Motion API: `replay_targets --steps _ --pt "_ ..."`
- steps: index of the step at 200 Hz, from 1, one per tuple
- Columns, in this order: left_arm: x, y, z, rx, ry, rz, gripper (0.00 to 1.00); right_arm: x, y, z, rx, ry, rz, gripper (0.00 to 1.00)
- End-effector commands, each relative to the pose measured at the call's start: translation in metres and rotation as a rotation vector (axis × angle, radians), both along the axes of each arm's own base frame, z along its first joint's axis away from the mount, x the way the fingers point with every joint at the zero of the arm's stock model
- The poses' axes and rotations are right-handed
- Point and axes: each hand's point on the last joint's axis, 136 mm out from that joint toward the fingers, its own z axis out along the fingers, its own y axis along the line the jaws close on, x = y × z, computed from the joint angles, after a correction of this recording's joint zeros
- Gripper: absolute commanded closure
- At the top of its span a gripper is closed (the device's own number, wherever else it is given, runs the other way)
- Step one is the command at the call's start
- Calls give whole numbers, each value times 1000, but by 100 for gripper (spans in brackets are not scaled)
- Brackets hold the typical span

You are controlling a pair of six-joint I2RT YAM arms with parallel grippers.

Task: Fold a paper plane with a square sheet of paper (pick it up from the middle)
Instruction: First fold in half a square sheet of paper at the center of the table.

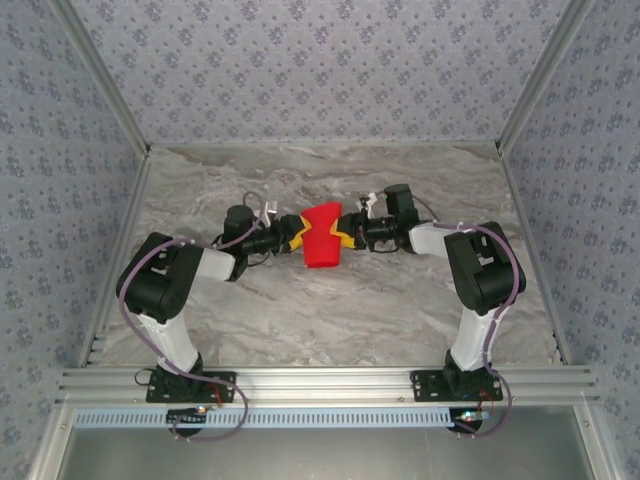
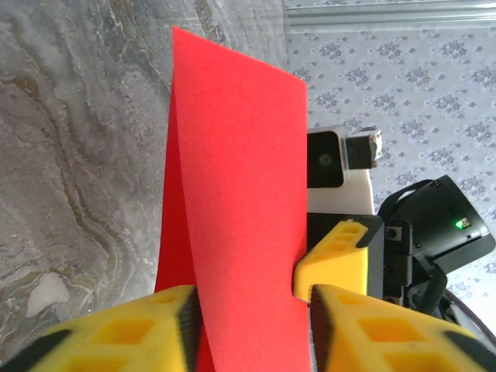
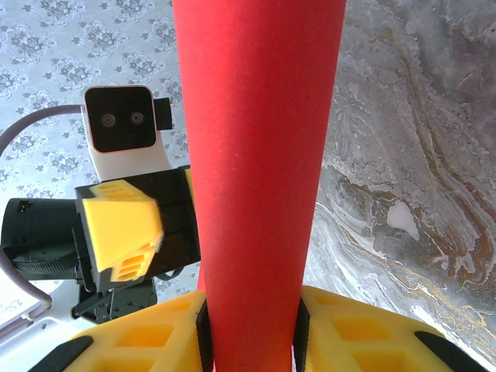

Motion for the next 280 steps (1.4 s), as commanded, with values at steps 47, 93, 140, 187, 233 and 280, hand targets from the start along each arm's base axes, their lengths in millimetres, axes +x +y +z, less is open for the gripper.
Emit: replay_targets --steps 47,93,140,187,233,280 --pt "6 -7 7 -2 -62 -10 94 -5 -6 -15 -12 51 5 63" --pt "5 -15 4 68 -69 -39 100 -8 -37 -41 -216 45 -29 34" --pt "-2 -40 4 178 -91 -123 100 0 -91 -43 -436 -11 -162 19" --pt "-2 -68 -4 200 -84 -187 100 -5 -99 -39 -480 -53 -161 18" --pt "0 -80 -34 336 -29 -207 100 -19 -88 -52 -499 -35 -115 18" --pt "4 -73 -63 430 27 -184 100 -23 -72 -67 -516 -2 -72 23"
